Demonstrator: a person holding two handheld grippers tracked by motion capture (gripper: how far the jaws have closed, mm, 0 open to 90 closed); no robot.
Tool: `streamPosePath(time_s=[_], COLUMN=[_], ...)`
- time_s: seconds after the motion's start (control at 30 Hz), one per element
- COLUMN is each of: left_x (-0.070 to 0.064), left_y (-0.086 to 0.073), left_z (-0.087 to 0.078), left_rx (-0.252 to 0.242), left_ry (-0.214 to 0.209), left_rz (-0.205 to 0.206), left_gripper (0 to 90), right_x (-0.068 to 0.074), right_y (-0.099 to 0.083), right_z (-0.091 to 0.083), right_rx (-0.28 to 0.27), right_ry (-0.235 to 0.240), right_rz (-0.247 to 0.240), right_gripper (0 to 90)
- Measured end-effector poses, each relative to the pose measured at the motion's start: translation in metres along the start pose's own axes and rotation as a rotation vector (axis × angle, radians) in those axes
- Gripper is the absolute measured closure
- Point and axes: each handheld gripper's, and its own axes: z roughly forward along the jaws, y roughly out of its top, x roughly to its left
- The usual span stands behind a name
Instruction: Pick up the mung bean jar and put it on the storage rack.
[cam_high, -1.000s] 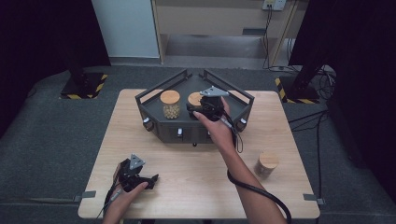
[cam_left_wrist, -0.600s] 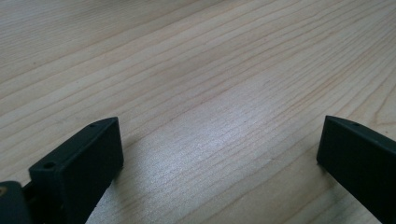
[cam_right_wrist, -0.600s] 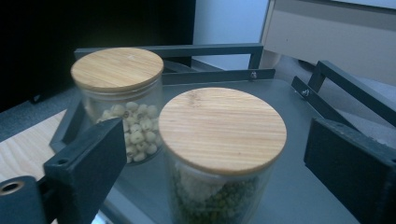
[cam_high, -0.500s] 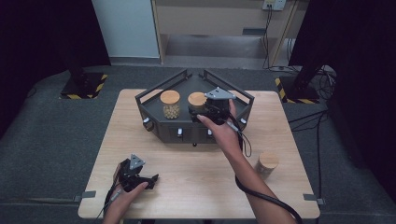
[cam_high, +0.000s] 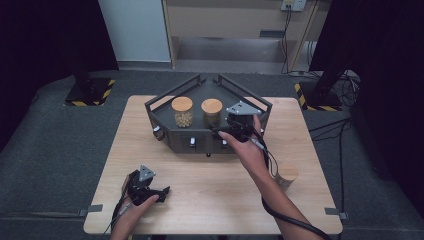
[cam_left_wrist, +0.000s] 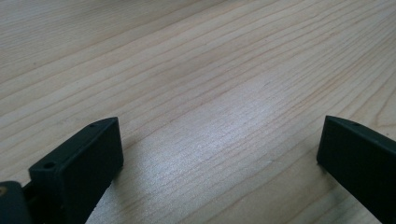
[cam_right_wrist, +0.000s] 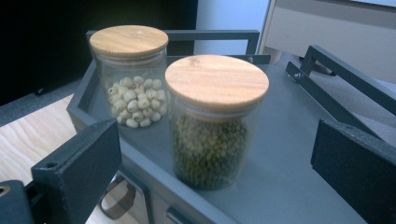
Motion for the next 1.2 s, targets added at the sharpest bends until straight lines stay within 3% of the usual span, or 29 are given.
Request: streamPosePath(time_s=[0.47,1.2], left_x=[0.0,-0.001], left_y=[0.001,0.001], left_z=[0.0,0.001], left_rx=[0.001,0.0], left_ry=[0.0,0.004], left_rz=[0.0,-0.002], left_gripper=[0.0,0.0], right_x=[-0.007,-0.023], right_y=[-0.01,-0.04], right_z=[-0.029,-0.08], right_rx=[-0.006,0.039], right_ry=[0.016,-0.019], right_rz=[0.002,0.009], right_gripper=[1.2,1.6])
